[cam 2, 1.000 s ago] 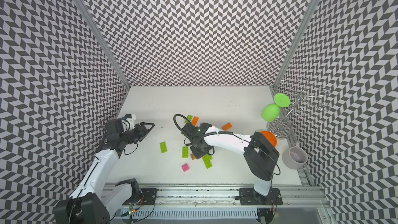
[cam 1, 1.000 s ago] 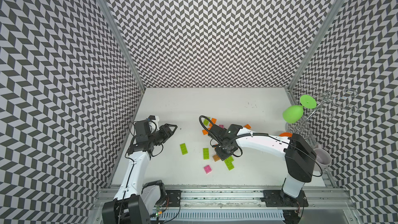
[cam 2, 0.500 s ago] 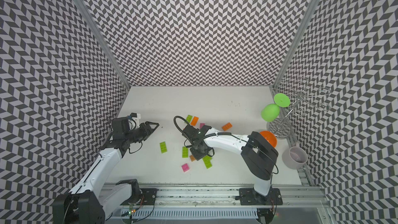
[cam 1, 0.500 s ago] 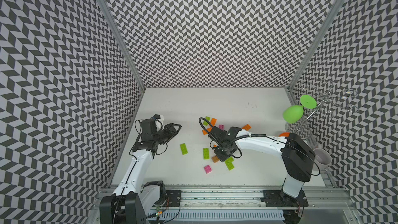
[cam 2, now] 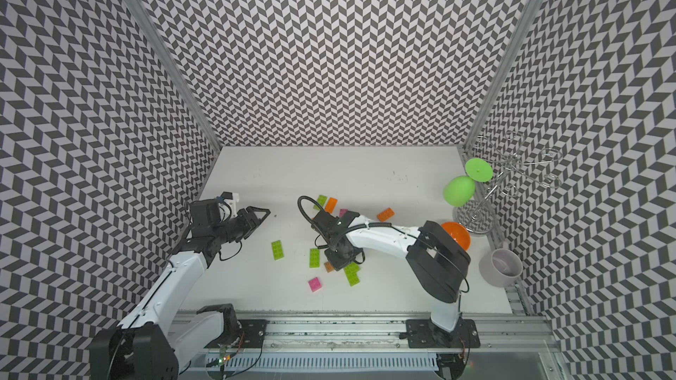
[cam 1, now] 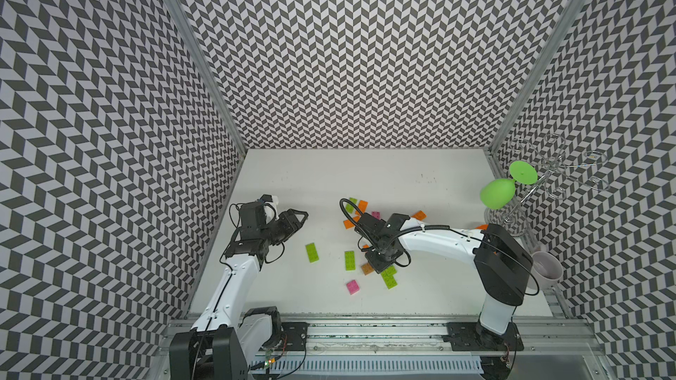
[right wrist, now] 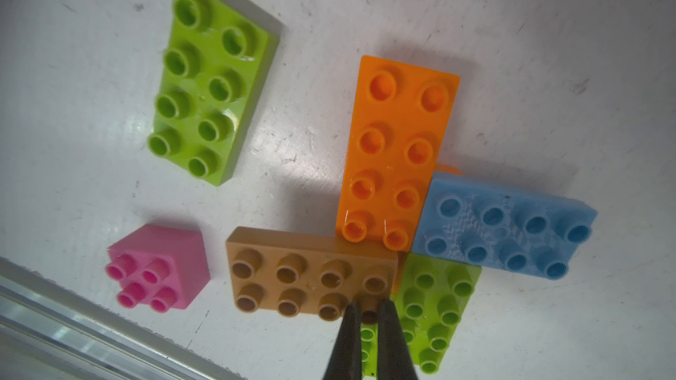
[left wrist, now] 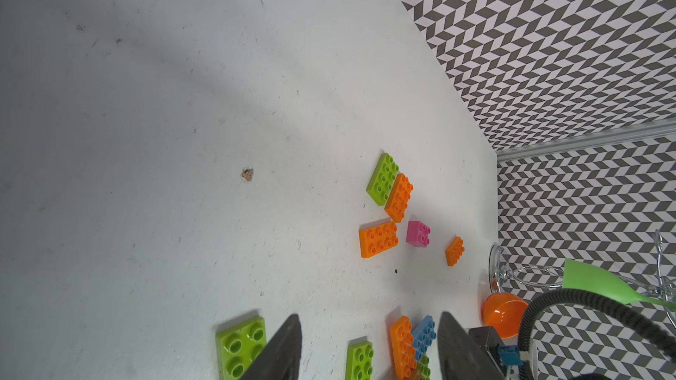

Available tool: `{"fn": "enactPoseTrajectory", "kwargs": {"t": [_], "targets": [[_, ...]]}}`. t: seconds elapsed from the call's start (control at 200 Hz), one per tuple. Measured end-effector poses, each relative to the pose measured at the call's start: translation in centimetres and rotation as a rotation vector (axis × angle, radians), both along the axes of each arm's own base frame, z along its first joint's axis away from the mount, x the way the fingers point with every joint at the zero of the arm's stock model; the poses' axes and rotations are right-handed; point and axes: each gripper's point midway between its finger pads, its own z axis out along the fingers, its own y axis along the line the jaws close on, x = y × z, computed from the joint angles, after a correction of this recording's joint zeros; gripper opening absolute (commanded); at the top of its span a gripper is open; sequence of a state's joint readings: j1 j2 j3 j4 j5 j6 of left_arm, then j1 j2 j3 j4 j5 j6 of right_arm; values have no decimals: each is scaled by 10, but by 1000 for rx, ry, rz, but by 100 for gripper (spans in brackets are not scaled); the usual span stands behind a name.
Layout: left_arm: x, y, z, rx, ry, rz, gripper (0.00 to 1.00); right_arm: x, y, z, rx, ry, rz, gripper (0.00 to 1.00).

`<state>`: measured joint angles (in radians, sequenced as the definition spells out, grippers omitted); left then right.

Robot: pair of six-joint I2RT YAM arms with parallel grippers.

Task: Assemble a small pinwheel with lego
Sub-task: Assemble the lego brick with the lego brick.

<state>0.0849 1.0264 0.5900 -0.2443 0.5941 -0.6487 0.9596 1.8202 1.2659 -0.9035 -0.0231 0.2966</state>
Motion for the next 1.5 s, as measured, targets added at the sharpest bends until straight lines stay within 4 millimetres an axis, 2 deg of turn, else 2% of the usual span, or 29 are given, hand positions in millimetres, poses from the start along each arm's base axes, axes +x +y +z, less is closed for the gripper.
{"fn": "enactPoseTrajectory", "kwargs": {"t": [0.846,1.497], "targets": [[0,0,-3,2,4,3,59,-2,-8,-10,-39,28,-13,8],[1,-8,-9,2,19,-27,59,5,-4,-2,-33,13,-25,12]]}}
